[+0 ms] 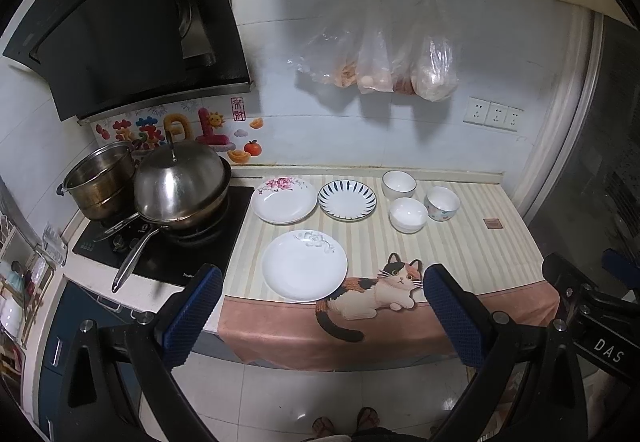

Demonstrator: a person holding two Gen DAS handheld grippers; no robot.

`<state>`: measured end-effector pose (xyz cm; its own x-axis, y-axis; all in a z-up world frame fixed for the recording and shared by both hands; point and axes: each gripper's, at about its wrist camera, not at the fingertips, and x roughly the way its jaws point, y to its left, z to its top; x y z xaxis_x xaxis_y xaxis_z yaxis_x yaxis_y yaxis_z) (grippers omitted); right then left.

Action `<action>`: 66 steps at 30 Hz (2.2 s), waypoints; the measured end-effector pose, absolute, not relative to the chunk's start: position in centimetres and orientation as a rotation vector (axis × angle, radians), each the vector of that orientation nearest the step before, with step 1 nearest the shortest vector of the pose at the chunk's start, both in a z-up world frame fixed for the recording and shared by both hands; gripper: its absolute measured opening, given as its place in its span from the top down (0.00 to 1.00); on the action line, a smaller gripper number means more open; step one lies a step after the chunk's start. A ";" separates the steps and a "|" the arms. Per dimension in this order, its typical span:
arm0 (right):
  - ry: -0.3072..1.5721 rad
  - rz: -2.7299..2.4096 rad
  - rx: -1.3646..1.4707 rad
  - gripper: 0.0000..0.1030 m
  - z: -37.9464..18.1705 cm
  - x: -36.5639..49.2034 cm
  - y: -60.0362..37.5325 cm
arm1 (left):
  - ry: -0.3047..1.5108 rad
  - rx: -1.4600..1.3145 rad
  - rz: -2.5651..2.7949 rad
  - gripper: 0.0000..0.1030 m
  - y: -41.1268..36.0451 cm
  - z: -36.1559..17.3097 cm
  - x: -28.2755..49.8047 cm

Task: Organize plates and bowls

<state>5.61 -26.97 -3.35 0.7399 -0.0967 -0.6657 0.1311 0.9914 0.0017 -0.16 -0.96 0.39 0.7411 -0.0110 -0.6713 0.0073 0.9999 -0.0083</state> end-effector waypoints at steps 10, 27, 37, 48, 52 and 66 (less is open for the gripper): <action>0.725 -0.123 0.041 0.00 -2.9 5.1 -27.2 | 0.731 -0.004 -0.010 0.00 -1.4 0.4 -0.2; 0.725 -0.117 0.045 0.00 -2.4 5.0 -27.4 | 0.727 -0.013 -0.004 0.00 -0.7 0.7 -0.6; 0.724 -0.115 0.046 0.00 -2.1 5.0 -27.1 | 0.721 -0.009 -0.005 0.00 -0.3 0.7 -0.9; 0.722 -0.115 0.047 0.00 -2.2 5.0 -27.2 | 0.716 -0.008 -0.006 0.00 -0.3 0.7 -0.6; 0.722 -0.115 0.047 0.00 -2.2 5.0 -27.2 | 0.716 -0.006 -0.007 0.00 -0.3 0.7 -0.5; 0.722 -0.122 0.058 0.00 -2.5 6.3 -25.9 | 0.717 -0.004 -0.011 0.00 0.4 0.6 1.6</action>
<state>6.32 -25.85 -2.47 0.7440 -0.0910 -0.6619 0.1310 0.9913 0.0109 1.63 0.44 0.64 0.7537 -0.0109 -0.6571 0.0084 0.9999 -0.0070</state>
